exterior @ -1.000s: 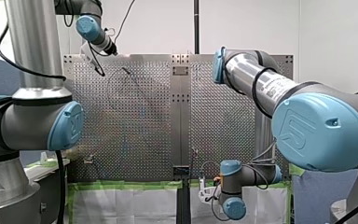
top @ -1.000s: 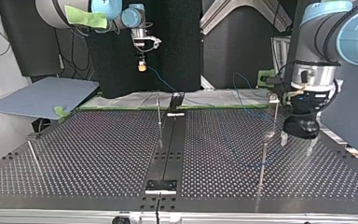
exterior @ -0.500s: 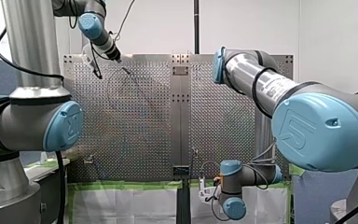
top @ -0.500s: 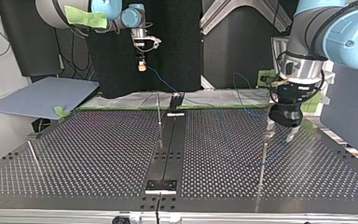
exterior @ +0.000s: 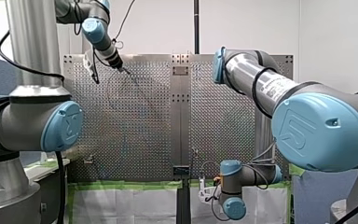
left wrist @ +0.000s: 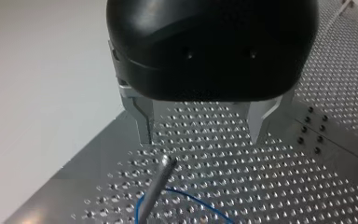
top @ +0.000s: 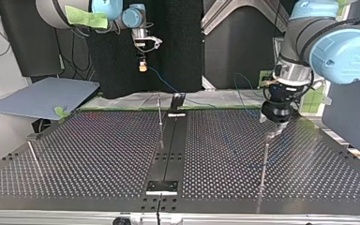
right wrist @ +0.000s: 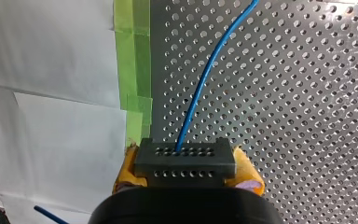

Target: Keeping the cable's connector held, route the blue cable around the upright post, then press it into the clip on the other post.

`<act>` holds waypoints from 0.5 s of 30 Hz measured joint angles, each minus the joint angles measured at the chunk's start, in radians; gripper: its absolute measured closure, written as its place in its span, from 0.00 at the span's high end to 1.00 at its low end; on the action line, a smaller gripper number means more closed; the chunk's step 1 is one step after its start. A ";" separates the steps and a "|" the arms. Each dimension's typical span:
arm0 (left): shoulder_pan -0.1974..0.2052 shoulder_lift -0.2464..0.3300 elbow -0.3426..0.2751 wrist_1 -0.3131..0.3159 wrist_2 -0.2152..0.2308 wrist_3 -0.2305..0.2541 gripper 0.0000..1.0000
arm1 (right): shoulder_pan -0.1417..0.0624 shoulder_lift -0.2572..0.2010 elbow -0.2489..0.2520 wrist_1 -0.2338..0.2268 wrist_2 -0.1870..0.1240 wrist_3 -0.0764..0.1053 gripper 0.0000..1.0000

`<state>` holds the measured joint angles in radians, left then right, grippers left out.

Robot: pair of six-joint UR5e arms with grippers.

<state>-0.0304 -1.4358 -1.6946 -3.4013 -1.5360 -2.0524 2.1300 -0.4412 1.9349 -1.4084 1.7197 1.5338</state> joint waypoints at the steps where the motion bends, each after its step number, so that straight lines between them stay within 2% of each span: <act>1: 0.000 -0.005 0.003 0.000 -0.003 0.007 1.00 | 0.000 0.000 0.000 0.000 0.000 0.000 0.00; 15: 0.000 -0.018 0.057 0.000 -0.020 0.133 1.00 | 0.000 0.000 -0.003 0.000 0.000 0.000 0.00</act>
<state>-0.0302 -1.4541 -1.6378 -3.4011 -1.5562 -1.9198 2.1301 -0.4412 1.9324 -1.4084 1.7196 1.5342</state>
